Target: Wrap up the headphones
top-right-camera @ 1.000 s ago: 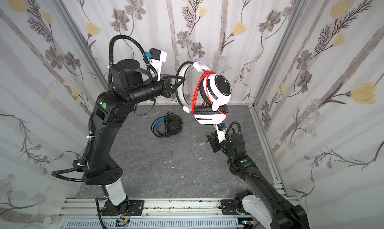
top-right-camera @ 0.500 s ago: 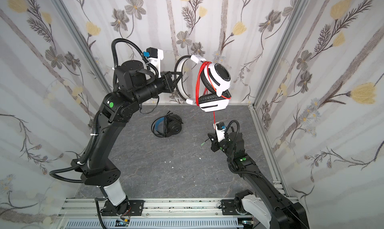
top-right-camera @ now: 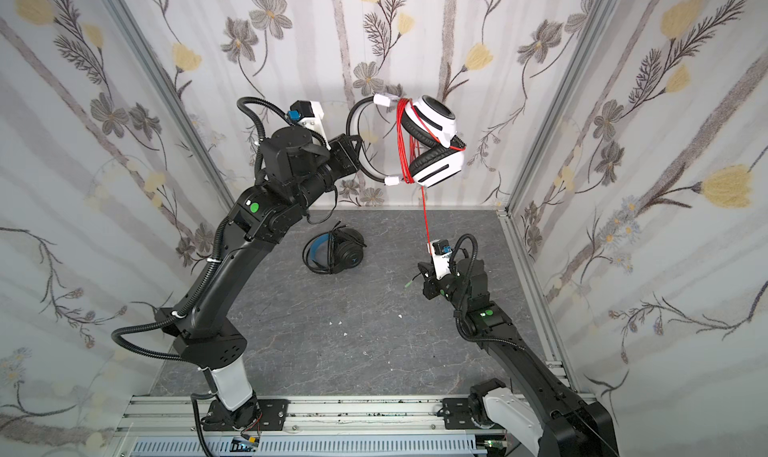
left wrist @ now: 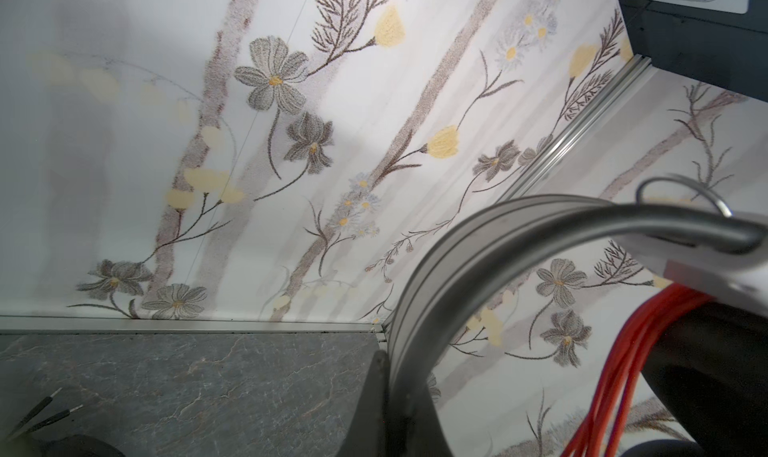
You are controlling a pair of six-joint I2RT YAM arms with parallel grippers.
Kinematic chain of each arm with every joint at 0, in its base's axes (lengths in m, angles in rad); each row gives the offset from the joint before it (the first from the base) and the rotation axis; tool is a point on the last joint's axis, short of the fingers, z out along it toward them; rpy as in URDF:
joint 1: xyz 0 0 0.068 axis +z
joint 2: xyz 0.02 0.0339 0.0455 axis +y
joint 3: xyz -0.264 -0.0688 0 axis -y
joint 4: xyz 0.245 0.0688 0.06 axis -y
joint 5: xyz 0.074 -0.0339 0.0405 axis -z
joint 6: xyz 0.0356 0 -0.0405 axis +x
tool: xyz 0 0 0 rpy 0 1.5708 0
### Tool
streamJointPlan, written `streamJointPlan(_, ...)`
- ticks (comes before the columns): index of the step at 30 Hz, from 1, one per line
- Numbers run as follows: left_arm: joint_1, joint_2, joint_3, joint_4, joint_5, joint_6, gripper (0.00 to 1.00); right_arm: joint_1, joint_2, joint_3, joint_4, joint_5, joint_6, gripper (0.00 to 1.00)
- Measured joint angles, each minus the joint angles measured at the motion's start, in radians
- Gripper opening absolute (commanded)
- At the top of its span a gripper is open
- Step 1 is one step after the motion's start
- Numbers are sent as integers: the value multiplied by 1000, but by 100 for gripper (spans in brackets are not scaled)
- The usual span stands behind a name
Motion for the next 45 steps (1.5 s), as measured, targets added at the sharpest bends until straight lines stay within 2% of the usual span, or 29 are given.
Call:
streamJointPlan(5, -1, 50, 43, -3, -96, 1, 0, 30, 0, 20, -27, 16, -24, 4)
streamJointPlan(11, 10, 98, 93, -25, -196, 59, 0, 99, 3, 55, -72, 61, -69, 3)
streamJointPlan(25, 87, 208, 28, -123, -404, 311, 0, 293, -29, 184, -189, 143, -155, 3)
streamJointPlan(32, 72, 172, -162, -156, -371, 524, 0, 307, 19, 327, -318, 239, -229, 3)
streamJointPlan(37, 66, 91, -296, -243, -270, 652, 0, 307, 59, 422, -412, 341, -305, 5)
streamJointPlan(45, 34, -52, -515, -337, -116, 781, 0, 300, 114, 537, -467, 500, -402, 9)
